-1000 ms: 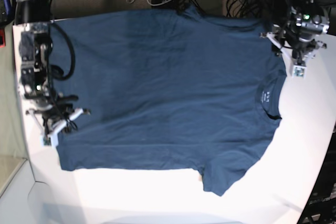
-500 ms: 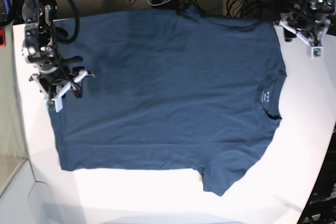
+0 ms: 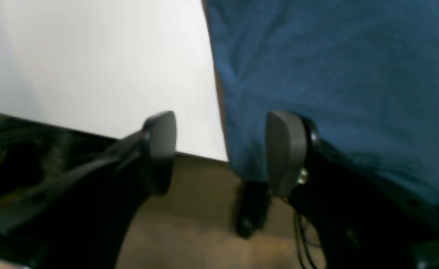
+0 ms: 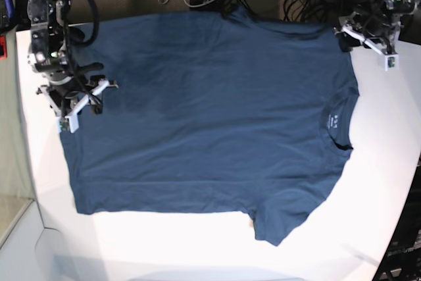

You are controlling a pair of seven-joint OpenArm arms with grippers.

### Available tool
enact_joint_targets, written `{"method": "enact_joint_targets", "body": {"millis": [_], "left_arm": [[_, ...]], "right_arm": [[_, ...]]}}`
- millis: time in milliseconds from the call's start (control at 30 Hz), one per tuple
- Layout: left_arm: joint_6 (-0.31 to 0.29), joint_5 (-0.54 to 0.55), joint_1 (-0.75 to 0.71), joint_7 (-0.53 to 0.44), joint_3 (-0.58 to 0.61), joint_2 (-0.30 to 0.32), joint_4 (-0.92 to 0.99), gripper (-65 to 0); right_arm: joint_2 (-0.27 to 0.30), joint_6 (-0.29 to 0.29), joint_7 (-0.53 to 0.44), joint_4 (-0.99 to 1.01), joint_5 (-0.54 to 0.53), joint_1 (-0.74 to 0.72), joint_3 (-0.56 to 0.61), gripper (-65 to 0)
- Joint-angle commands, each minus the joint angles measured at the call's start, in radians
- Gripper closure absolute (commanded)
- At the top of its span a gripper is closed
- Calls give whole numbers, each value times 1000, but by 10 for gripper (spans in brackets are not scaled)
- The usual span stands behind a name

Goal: Layout the t-shirt on the table in an organized manner, then fold the t-shirt properly
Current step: 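Move both grippers to the shoulder corners and grasp the shirt there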

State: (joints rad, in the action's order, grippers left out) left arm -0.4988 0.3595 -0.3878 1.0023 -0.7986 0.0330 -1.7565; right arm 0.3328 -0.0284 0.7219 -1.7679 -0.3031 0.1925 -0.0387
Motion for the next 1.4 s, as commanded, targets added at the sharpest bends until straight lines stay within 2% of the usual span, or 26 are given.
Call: {"method": "enact_joint_targets", "body": {"millis": [0,133,400,467,600,667,800,867,1167,1367], "left_arm": [[1,5,16,-9,-2,9,7,-370],[1,9,29,-9,-2,9,74,-369],[1,5,48,-9,23,8,89,-356],[1,3,45,-9,48,12,91,-301],[1,9,48,-9,66,17,134,-127],[-2,9,49,-9,66,17,158,-78],[-113,2,51,-9,64,17,145,-6],[-142,2,51,-9,63,18,123,-2],[-142,2,51,-7,63,26,51,-3],[-142,2,71,-7,61,48,59,-3]], "right_arm": [[13,0,-18,-20,-5,-9,-7,-306],[13,0,-18,-20,-5,-9,-7,-306],[13,0,-17,-20,-5,-9,-7,-306],[19,0,-17,-20,-3,-4,-7,-306],[59,0,-9,-26,-5,46,-7,-310],[62,0,-9,-30,-5,80,-8,-310],[59,0,-12,-60,-5,164,-50,-310],[59,0,-12,-86,-5,200,-54,-310],[88,0,-11,-115,-1,284,-56,-310],[110,0,-15,-82,-1,310,-108,-310]]}}
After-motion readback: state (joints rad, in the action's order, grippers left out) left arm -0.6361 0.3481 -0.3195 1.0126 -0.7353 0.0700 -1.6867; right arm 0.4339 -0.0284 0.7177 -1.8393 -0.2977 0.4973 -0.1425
